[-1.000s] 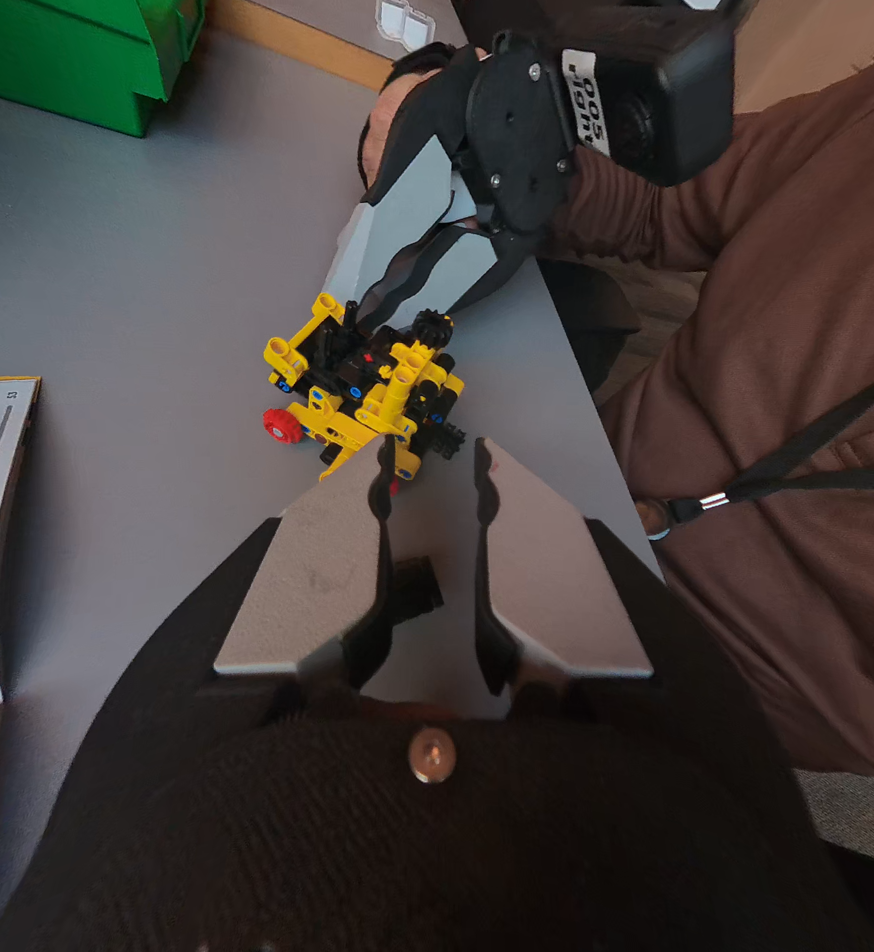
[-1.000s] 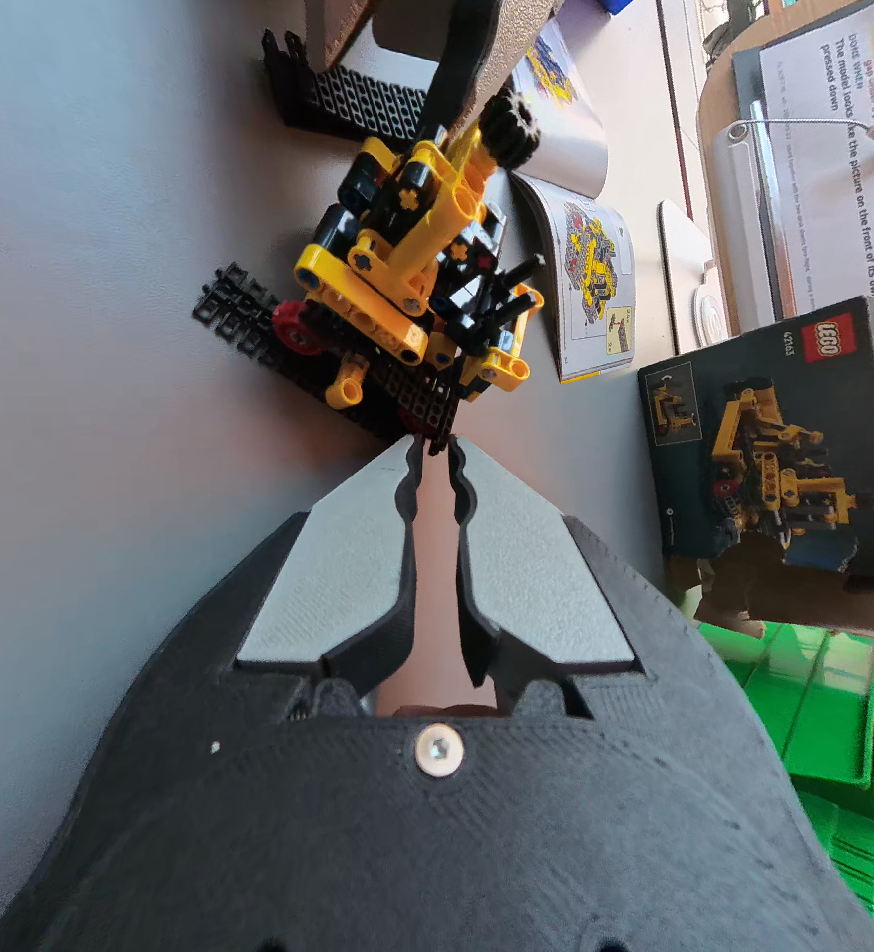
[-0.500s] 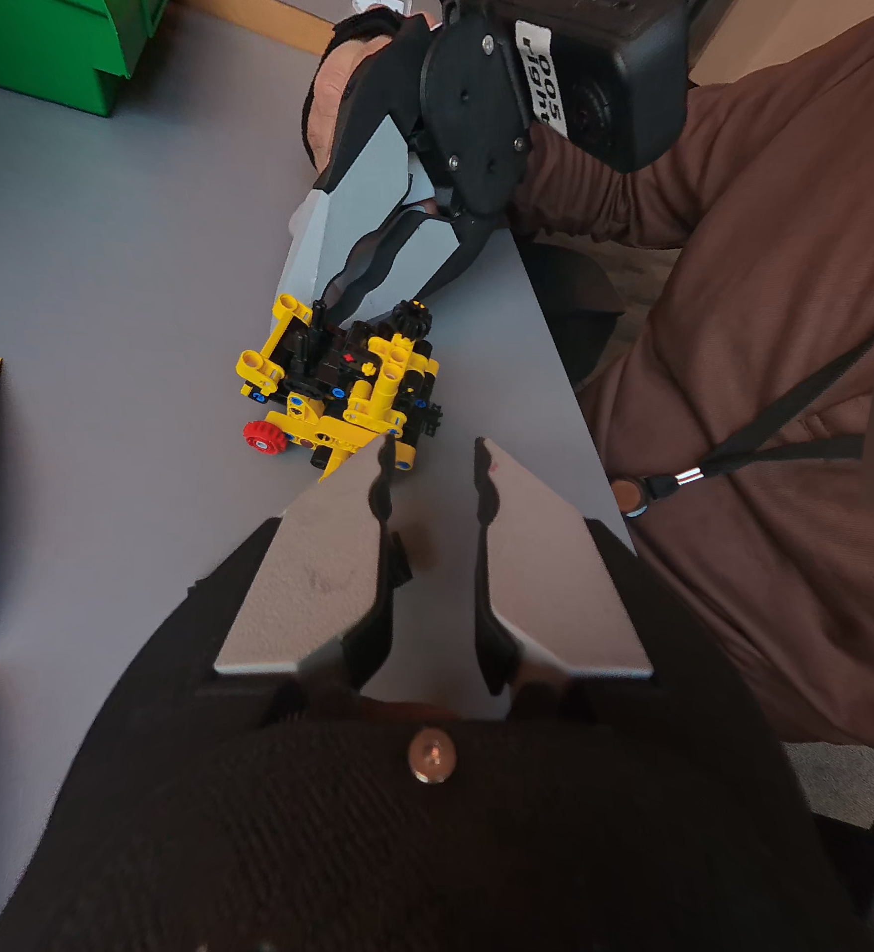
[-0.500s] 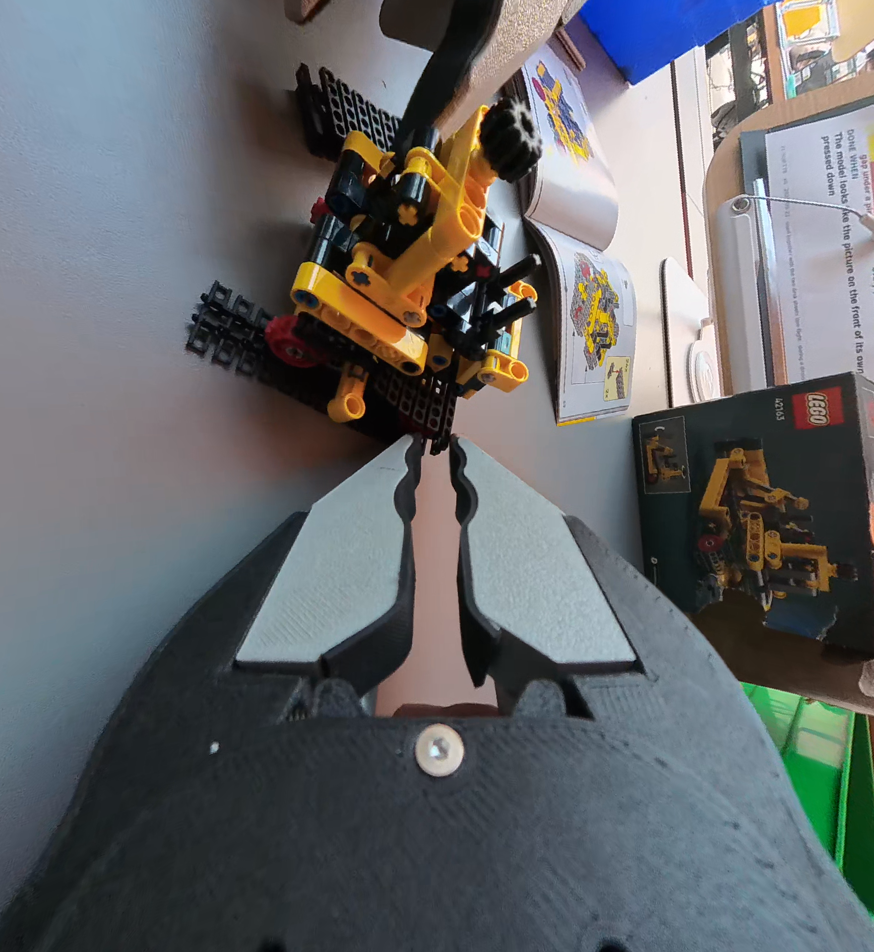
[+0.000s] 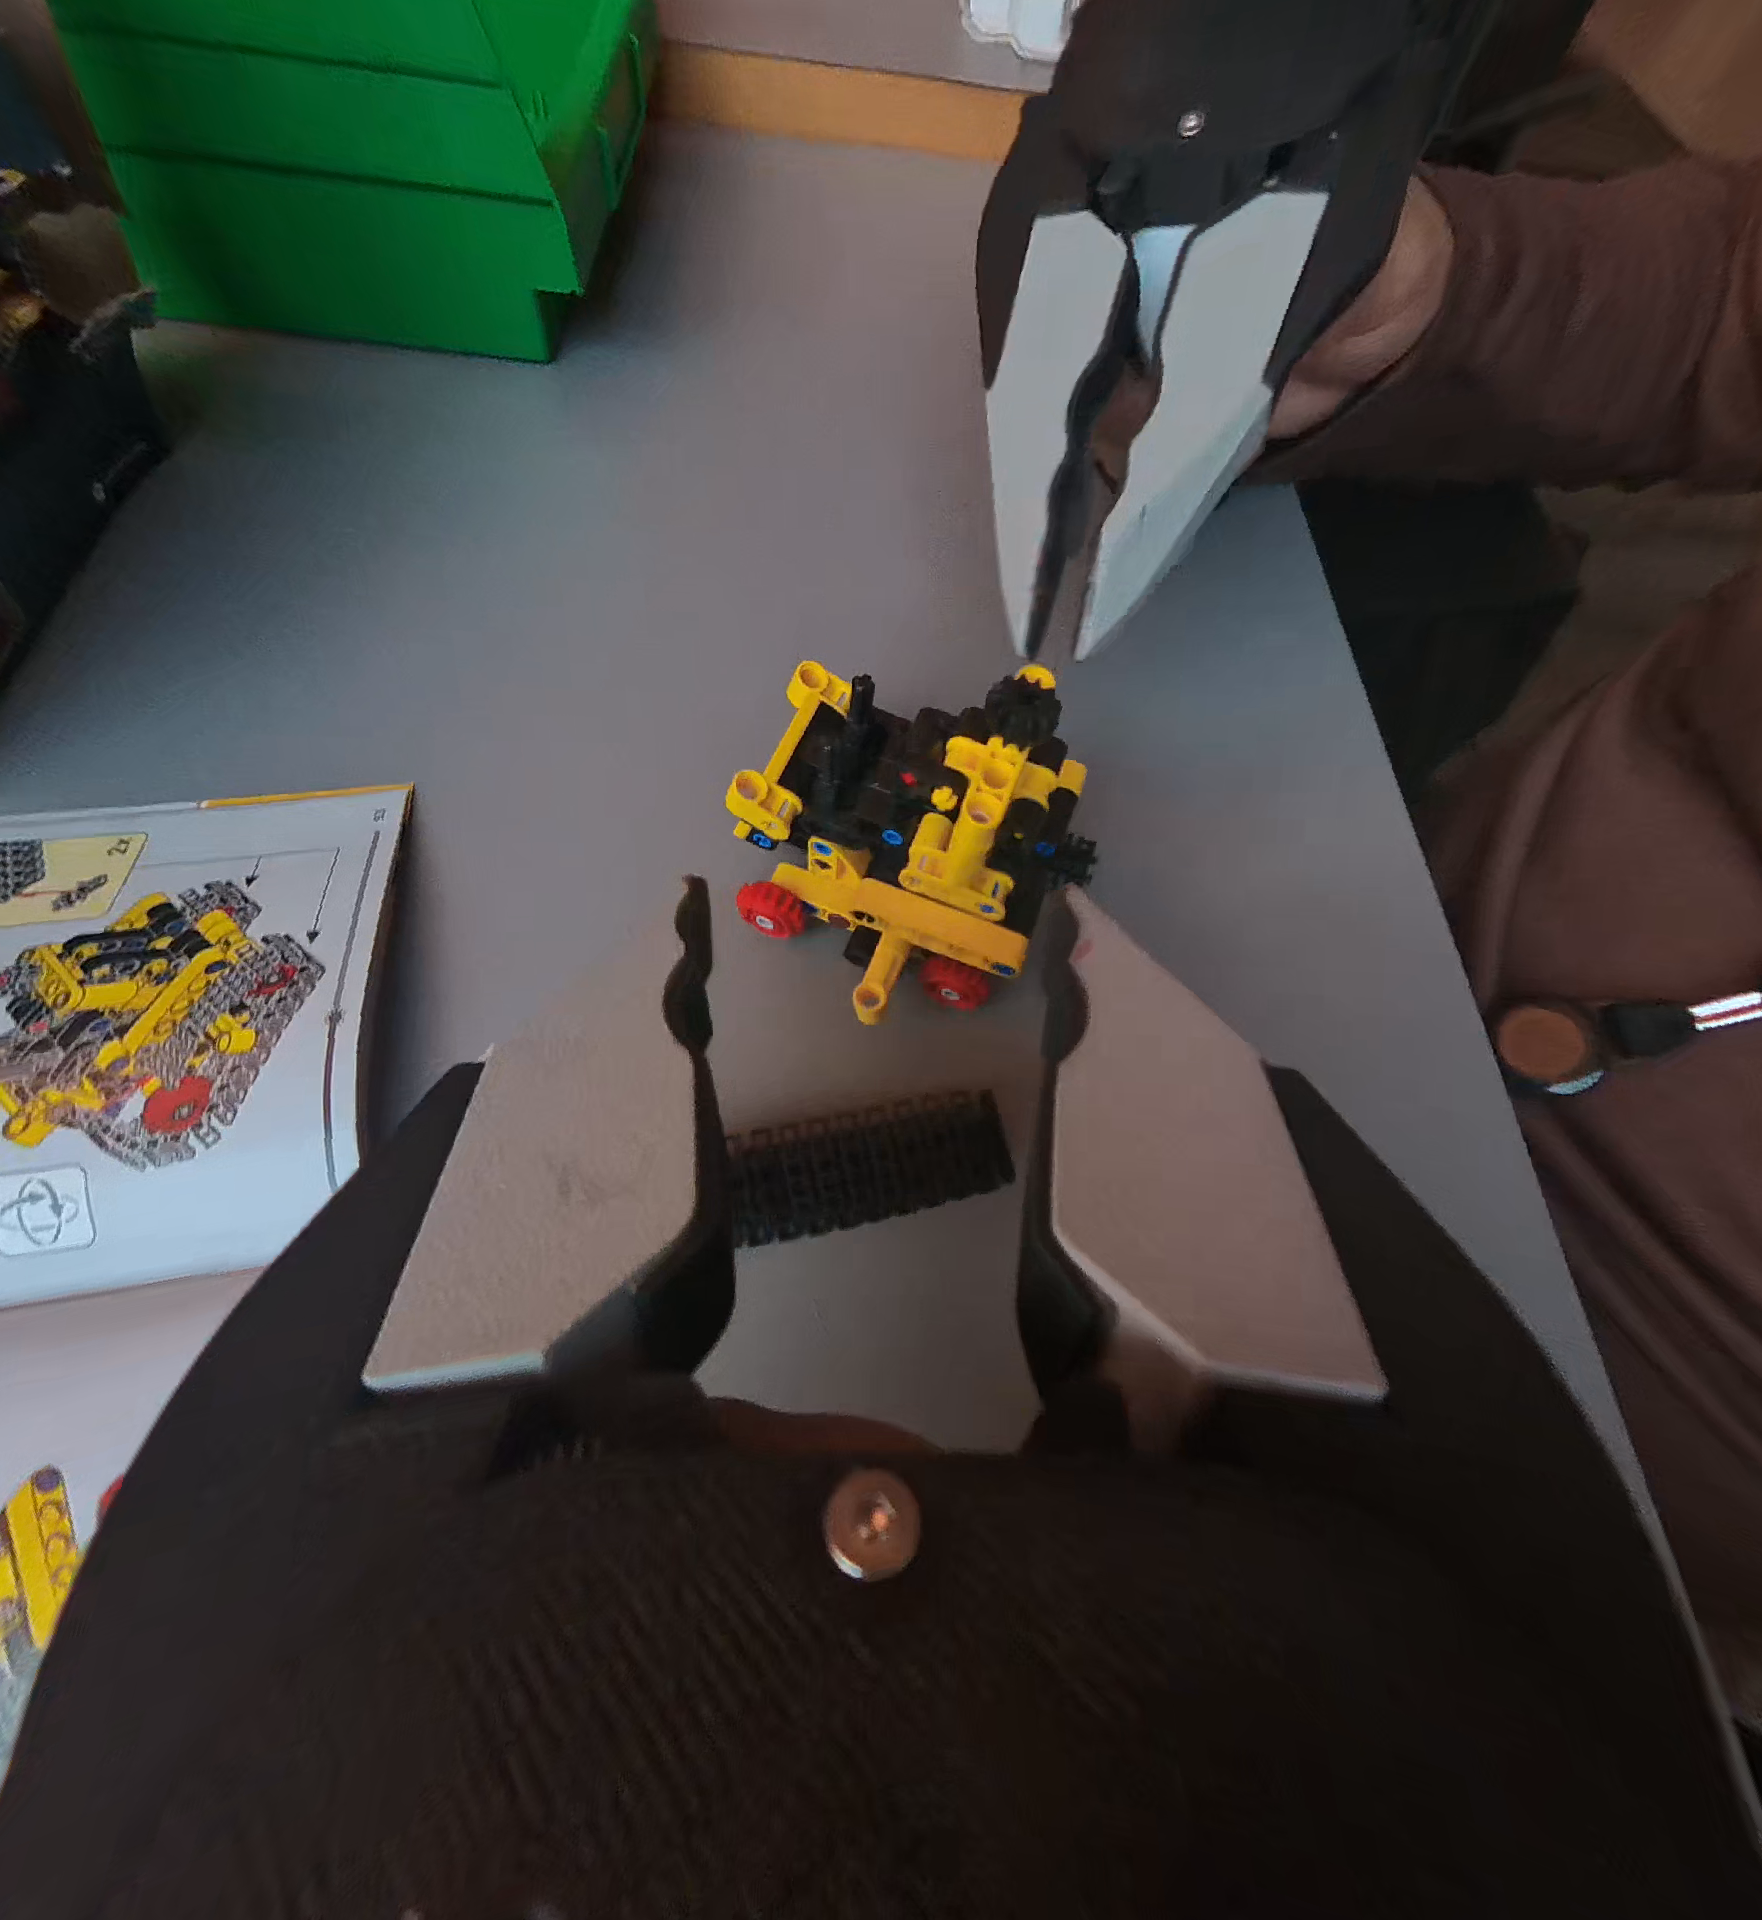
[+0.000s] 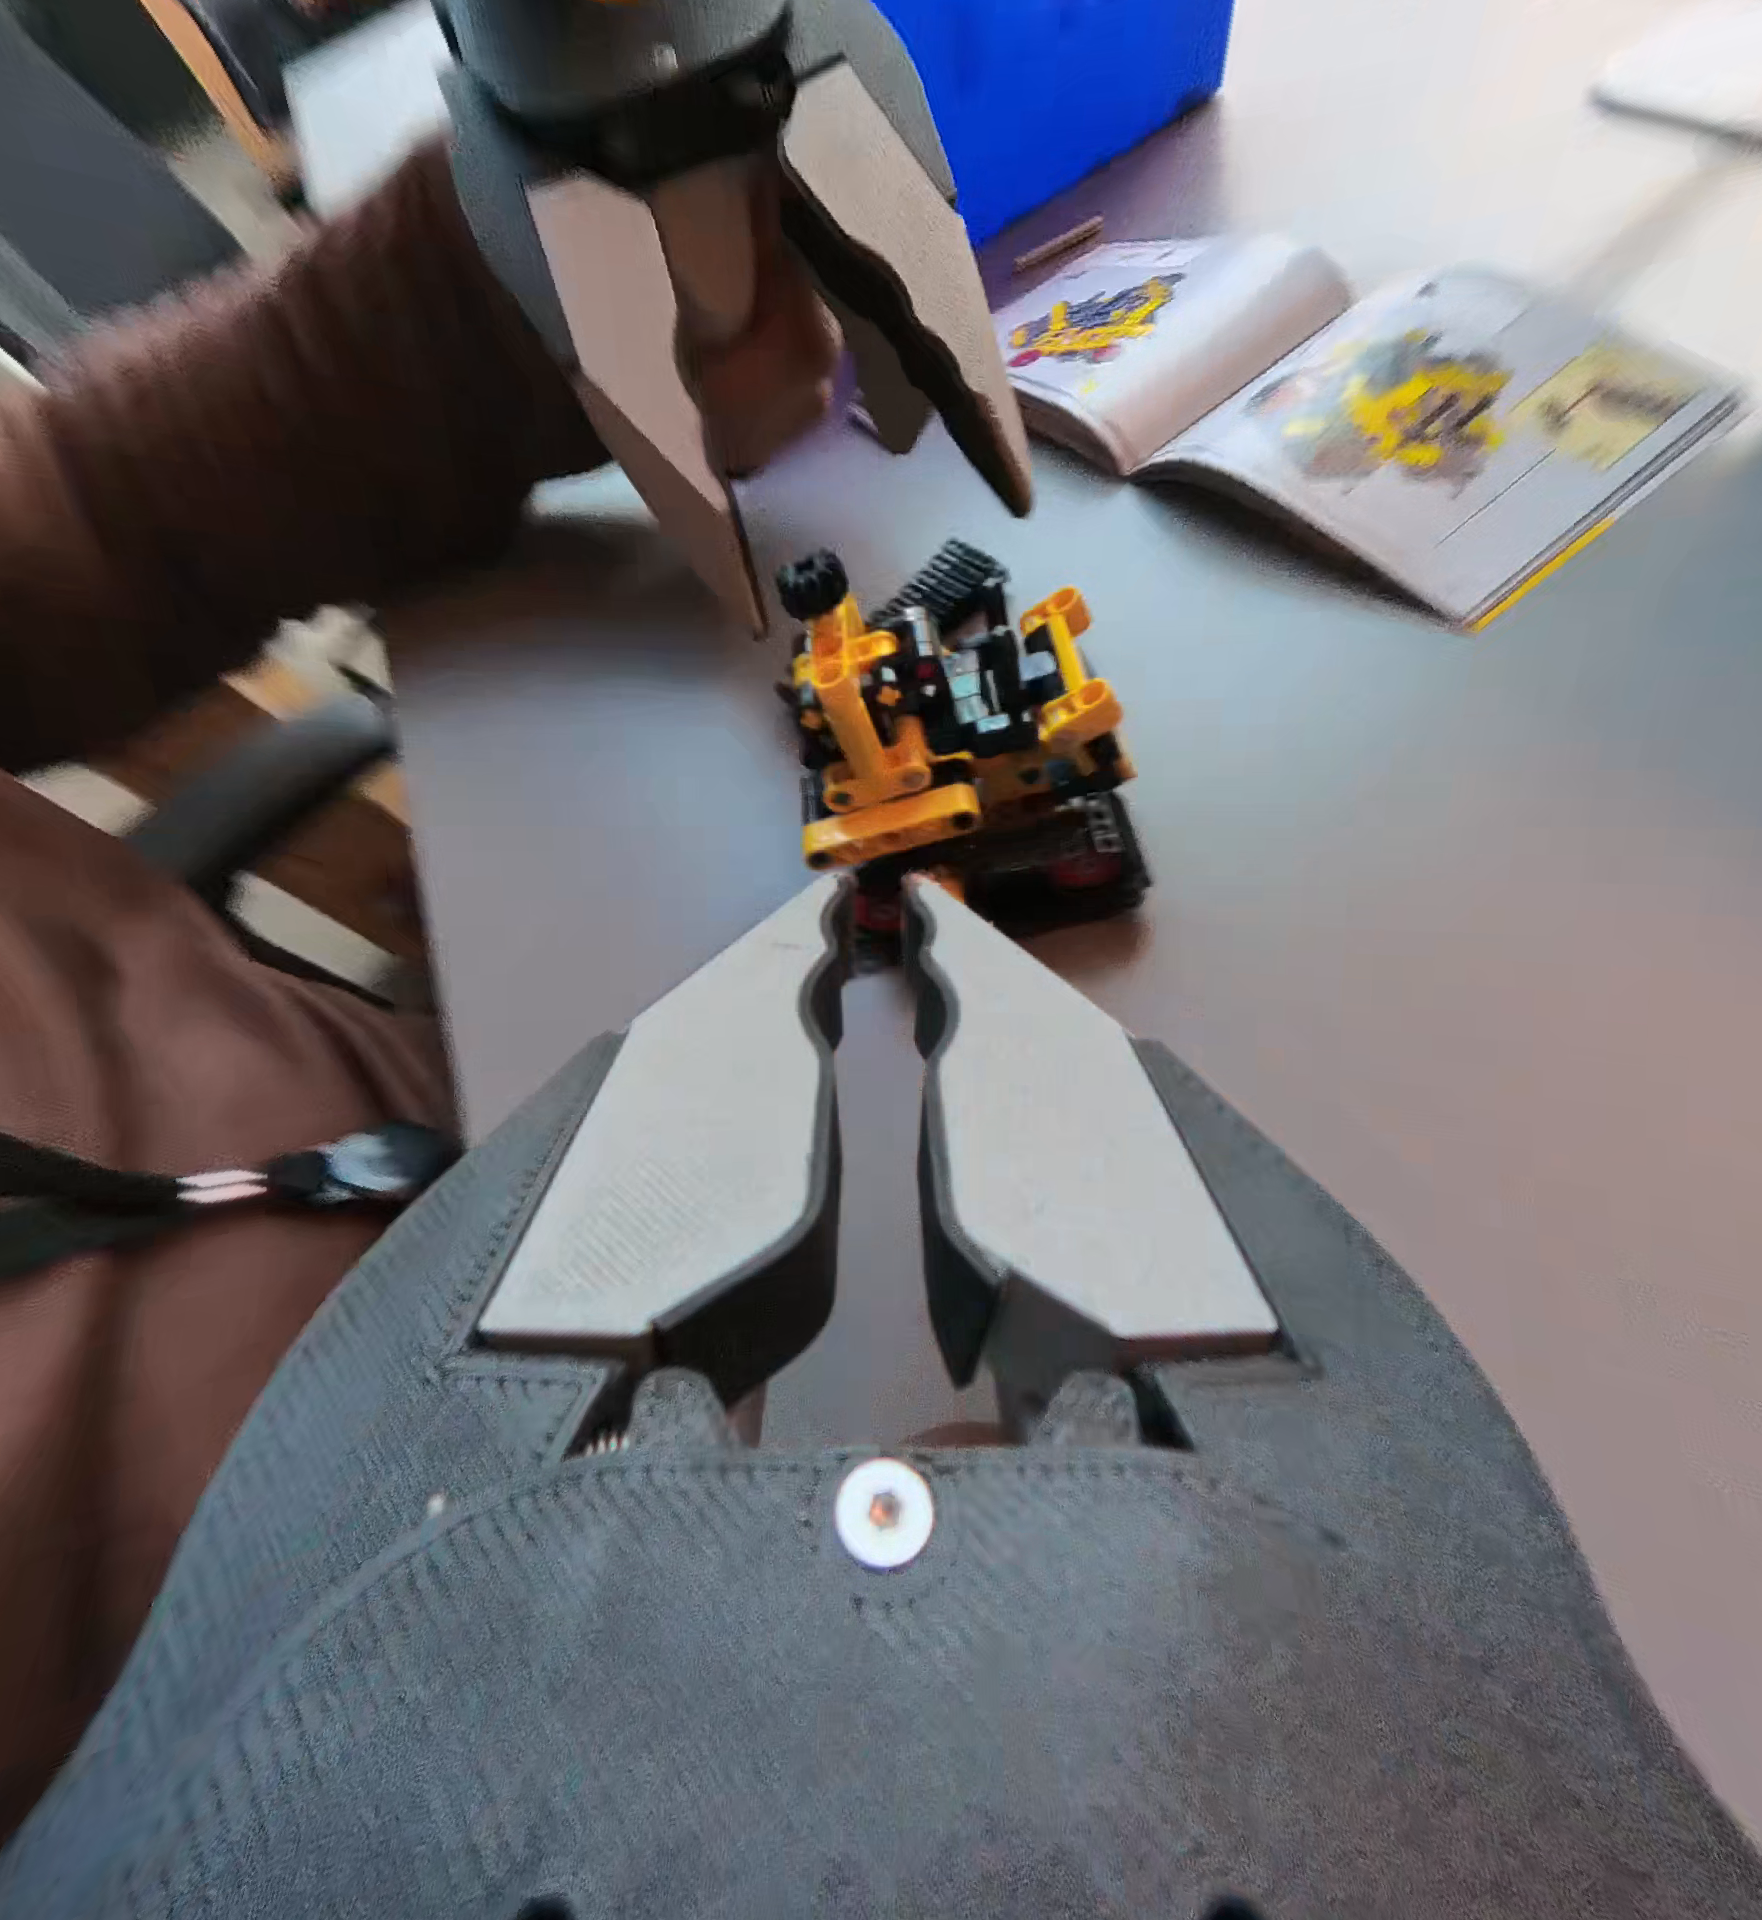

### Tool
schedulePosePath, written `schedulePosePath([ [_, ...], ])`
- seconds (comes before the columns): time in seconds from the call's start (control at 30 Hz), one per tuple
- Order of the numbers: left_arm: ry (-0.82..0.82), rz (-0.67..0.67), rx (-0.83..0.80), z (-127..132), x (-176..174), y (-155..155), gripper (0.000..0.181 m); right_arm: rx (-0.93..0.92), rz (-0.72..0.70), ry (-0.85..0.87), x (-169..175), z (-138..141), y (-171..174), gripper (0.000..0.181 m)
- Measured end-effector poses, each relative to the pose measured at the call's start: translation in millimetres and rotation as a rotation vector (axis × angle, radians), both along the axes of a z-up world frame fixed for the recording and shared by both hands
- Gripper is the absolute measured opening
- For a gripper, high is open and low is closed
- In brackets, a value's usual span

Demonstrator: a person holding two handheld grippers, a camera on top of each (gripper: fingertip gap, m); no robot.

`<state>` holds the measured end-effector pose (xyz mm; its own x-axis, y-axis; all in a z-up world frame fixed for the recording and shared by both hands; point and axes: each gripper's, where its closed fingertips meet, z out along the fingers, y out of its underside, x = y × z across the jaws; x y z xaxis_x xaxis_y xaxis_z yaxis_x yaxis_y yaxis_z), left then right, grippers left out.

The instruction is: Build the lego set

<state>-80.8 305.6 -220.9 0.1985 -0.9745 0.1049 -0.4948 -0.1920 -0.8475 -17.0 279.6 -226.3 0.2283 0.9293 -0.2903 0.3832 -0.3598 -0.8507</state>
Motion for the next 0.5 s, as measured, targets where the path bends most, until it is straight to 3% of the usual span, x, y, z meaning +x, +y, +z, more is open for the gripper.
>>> schedulePosePath([
  [0.1,0.009,-0.036,-0.002,-3,9,3,0.071,-0.262,-0.049,0.074,0,-3,-4,0.004],
  [0.23,-0.011,-0.107,-0.005,-2,18,-1,0.086,-0.422,-0.084,0.055,-1,-19,-10,0.009],
  [0.5,0.029,-0.168,0.037,-13,20,-9,0.069,-0.518,-0.112,0.066,-10,-23,-7,0.007],
])
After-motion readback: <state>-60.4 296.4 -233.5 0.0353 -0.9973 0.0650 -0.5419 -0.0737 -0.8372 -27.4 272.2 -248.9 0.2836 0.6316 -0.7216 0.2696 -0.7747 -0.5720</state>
